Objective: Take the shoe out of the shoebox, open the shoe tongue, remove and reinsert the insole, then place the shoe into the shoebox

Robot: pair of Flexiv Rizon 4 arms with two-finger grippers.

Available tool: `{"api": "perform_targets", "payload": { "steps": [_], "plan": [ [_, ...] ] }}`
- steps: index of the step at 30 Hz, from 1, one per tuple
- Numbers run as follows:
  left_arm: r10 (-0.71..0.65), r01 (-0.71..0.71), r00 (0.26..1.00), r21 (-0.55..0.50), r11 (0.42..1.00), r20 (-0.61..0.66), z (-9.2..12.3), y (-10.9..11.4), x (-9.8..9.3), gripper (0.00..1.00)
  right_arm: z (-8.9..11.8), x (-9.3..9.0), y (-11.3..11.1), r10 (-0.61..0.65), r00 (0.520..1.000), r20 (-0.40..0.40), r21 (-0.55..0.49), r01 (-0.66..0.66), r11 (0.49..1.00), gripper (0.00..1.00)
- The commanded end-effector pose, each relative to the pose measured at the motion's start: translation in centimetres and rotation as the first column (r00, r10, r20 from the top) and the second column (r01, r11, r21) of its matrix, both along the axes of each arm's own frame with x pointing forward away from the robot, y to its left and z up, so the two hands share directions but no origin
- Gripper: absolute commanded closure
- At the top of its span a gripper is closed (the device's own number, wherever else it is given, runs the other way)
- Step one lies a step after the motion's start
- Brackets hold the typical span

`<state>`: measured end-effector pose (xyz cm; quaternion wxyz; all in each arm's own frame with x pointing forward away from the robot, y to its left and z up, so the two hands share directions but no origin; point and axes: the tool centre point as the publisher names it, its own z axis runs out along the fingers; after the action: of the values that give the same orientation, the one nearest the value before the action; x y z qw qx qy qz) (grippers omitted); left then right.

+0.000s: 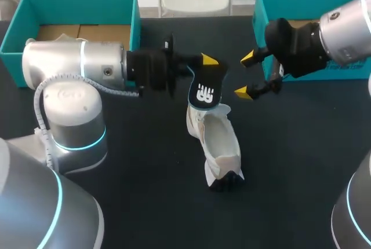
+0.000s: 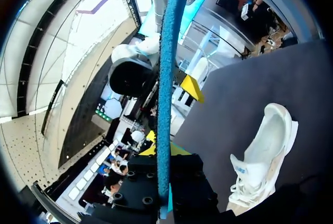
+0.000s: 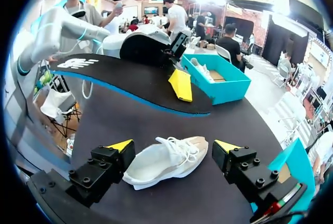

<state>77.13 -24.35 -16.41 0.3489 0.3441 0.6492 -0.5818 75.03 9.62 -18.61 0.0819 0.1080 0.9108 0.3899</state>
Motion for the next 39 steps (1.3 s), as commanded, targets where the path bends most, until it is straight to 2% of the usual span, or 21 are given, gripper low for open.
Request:
{"api": "perform_targets", "payload": {
  "steps": [1, 8, 14, 17, 21, 25, 28, 39],
  "plan": [
    [0.013, -0.013, 1.000, -0.012, 1.000, -0.003, -0.2, 1.0, -3.1, 1.00, -0.9, -0.3, -0.8, 0.019, 0.999, 0.026, -0.020, -0.018, 1.000, 0.00],
    [0.024, -0.026, 0.999, -0.037, 0.999, -0.045, -1.5, 2.0, -7.2, 1.00, -3.3, -1.5, -1.9, 0.094, 0.995, 0.026, -0.096, -0.091, 0.991, 0.00],
    [0.051, -0.058, 0.994, -0.077, 0.995, -0.097, -3.0, 2.6, -9.7, 1.00, -5.2, -2.6, -2.0, 0.097, 0.994, 0.042, -0.165, -0.089, 0.982, 0.00],
    [0.059, -0.073, 0.989, -0.099, 0.992, -0.135, -3.6, 2.8, -10.8, 1.00, -6.2, -3.2, -2.1, 0.077, 0.997, 0.022, -0.191, -0.071, 0.979, 0.00],
    [0.079, -0.103, 0.980, -0.127, 0.986, -0.182, -4.4, 2.9, -11.5, 1.00, -7.0, -4.3, -1.9, 0.090, 0.995, 0.035, -0.200, -0.081, 0.976, 0.00],
    [0.079, -0.103, 0.975, -0.108, 0.989, -0.209, -5.5, 2.4, -12.2, 1.00, -7.7, -5.3, -1.7, 0.115, 0.993, 0.032, -0.212, -0.106, 0.972, 0.00],
    [0.080, -0.099, 0.975, -0.081, 0.992, -0.210, -6.1, 1.9, -12.4, 1.00, -8.4, -5.9, -1.6, 0.087, 0.996, -0.033, -0.271, -0.092, 0.958, 0.00],
    [0.080, -0.099, 0.975, -0.081, 0.992, -0.210, -6.1, 1.9, -12.4, 1.00, -8.4, -5.9, -1.6, 0.087, 0.996, -0.033, -0.271, -0.092, 0.958, 0.00]
  ]
}}
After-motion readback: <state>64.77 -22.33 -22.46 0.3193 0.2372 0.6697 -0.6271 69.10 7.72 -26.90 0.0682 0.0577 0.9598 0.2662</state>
